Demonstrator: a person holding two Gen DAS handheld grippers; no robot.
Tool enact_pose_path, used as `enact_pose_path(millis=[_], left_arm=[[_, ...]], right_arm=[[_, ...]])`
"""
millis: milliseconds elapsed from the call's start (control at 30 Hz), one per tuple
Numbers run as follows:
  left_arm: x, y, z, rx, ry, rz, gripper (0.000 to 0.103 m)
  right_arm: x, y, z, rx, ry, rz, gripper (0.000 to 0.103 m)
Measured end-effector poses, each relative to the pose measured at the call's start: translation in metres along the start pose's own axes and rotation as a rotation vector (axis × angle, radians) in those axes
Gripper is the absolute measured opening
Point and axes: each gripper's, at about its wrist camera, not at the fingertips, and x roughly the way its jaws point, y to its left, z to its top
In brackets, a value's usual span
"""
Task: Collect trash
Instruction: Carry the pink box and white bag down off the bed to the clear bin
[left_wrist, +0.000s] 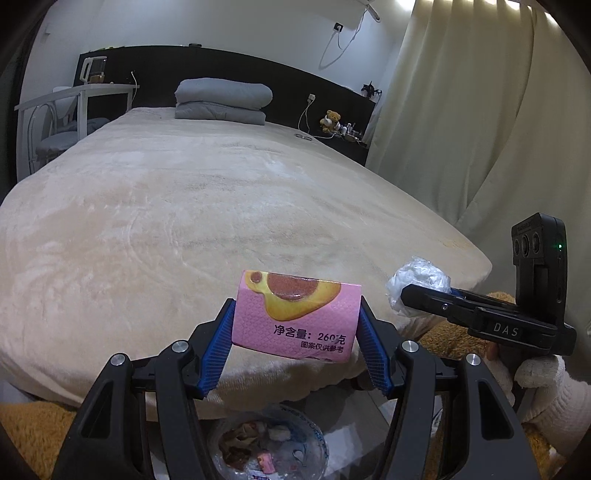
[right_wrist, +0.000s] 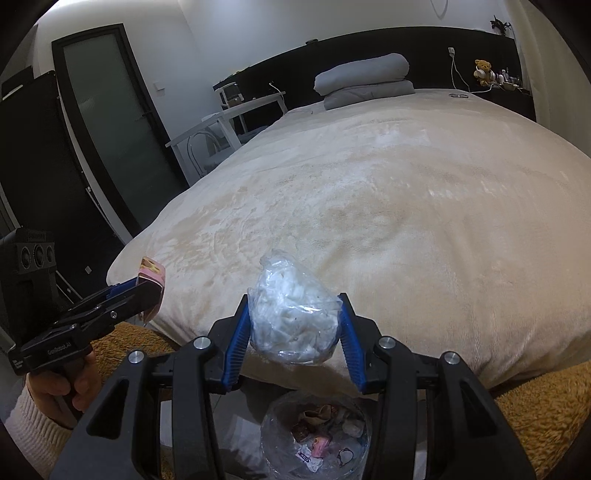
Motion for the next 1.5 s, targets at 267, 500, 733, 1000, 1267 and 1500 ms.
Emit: enact_pose_path(millis=[267, 500, 733, 1000, 1267, 1500], left_arm=[[-0.003, -0.007, -0.023, -0.051, 0.033, -0.039, 0.061], [0.002, 0.0, -0.041, -0.141, 0.075, -0.081, 0.061], [0.009, 0.007, -0.052, -0.207, 0.128, -0.104, 0.061], [0.031, 0.01, -0.071, -0.247, 0.252, -0.086, 0.061], [0.053, 0.017, -0.089, -0.305, 0.359, -0.043, 0.061], [0.094, 0.033, -0.114, -0.4, 0.558, 0.036, 0.061]], right_arm=[[-0.014, -0.005, -0.018, 0.041, 0.009, 0.015, 0.046], [-0.016, -0.004, -0.035, 0.062, 0.054, 0.04, 0.046], [-0.004, 0.0, -0.053, 0.077, 0.137, 0.045, 0.046], [0.016, -0.014, -0.064, 0.177, 0.247, 0.072, 0.046], [0.041, -0.024, -0.075, 0.251, 0.359, 0.065, 0.046], [0.075, -0.034, -0.092, 0.315, 0.497, 0.054, 0.046]])
